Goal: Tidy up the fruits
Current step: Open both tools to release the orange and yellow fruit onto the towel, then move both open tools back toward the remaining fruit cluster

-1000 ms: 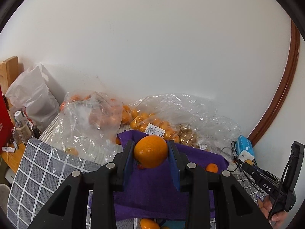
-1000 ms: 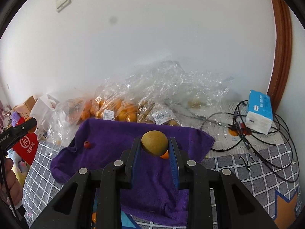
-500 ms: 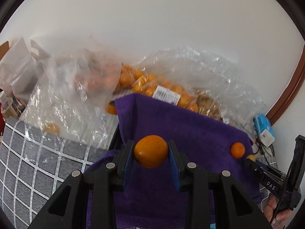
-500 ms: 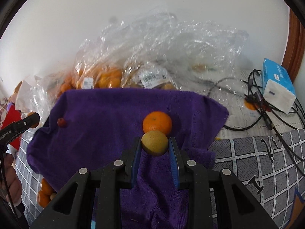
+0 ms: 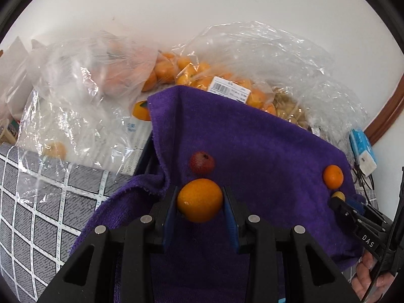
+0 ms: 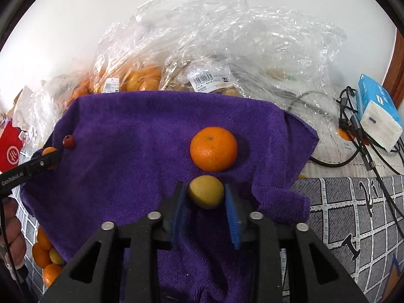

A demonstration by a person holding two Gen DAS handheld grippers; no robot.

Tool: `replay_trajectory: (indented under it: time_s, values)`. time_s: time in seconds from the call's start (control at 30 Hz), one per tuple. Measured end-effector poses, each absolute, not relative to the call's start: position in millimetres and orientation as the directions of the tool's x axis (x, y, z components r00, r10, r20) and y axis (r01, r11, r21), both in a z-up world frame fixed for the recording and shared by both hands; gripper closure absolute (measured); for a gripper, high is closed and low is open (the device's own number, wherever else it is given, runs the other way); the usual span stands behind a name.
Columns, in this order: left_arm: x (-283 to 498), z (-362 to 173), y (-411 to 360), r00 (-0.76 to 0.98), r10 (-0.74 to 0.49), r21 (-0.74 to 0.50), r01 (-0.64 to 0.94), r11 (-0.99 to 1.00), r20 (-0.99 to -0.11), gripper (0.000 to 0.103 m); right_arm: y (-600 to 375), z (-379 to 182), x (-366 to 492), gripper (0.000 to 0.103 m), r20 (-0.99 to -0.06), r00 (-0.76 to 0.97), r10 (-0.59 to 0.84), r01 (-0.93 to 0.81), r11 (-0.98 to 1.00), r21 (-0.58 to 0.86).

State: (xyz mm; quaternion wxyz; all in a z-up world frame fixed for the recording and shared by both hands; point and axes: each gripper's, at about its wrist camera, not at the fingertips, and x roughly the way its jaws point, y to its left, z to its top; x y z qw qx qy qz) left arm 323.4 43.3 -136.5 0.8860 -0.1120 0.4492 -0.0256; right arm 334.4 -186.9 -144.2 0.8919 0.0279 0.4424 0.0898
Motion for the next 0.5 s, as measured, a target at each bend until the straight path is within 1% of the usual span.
replay_trajectory:
  time_s: [0.03, 0.1, 0.17, 0.23, 0.37, 0.5]
  values:
    - [322.8, -134.2, 42.6, 0.599, -0.142, -0.218, -0.055, 0.974, -0.788, 0.069, -187.5, -140.9, 332.5, 0.057, -0.78, 0.599, 0.183, -0.132, 0.983, 0.13]
    - [317.9, -123.6, 40.8, 0.618, -0.127, -0.199, -0.049, 0.979, -0.776, 0.063, -185.3, -130.3, 326.4, 0.056, -0.764, 0.622, 0.169, -0.131, 0.985, 0.111]
    - [310.1, -108.8, 40.8, 0.653, -0.12, -0.188, -0.036, 0.982, -0.748, 0.055, -183.9, -116.7, 315.8, 0.048, -0.737, 0.658, 0.156, -0.127, 0.987, 0.095]
    - [298.4, -92.8, 43.0, 0.69, -0.116, -0.19, -0.032, 0.981, -0.715, 0.055, -185.2, -103.2, 302.6, 0.044, -0.706, 0.692, 0.149, -0.106, 0.989, 0.104]
    - [269.9, -71.4, 49.5, 0.724, -0.123, -0.203, -0.025, 0.979, -0.679, 0.055, -186.3, -82.3, 276.2, 0.044, -0.671, 0.728, 0.143, -0.101, 0.99, 0.102]
    - [239.2, -61.3, 54.7, 0.751, -0.102, -0.171, -0.014, 0.985, -0.652, 0.055, -192.2, -70.6, 245.6, 0.044, -0.648, 0.751, 0.128, -0.074, 0.991, 0.11]
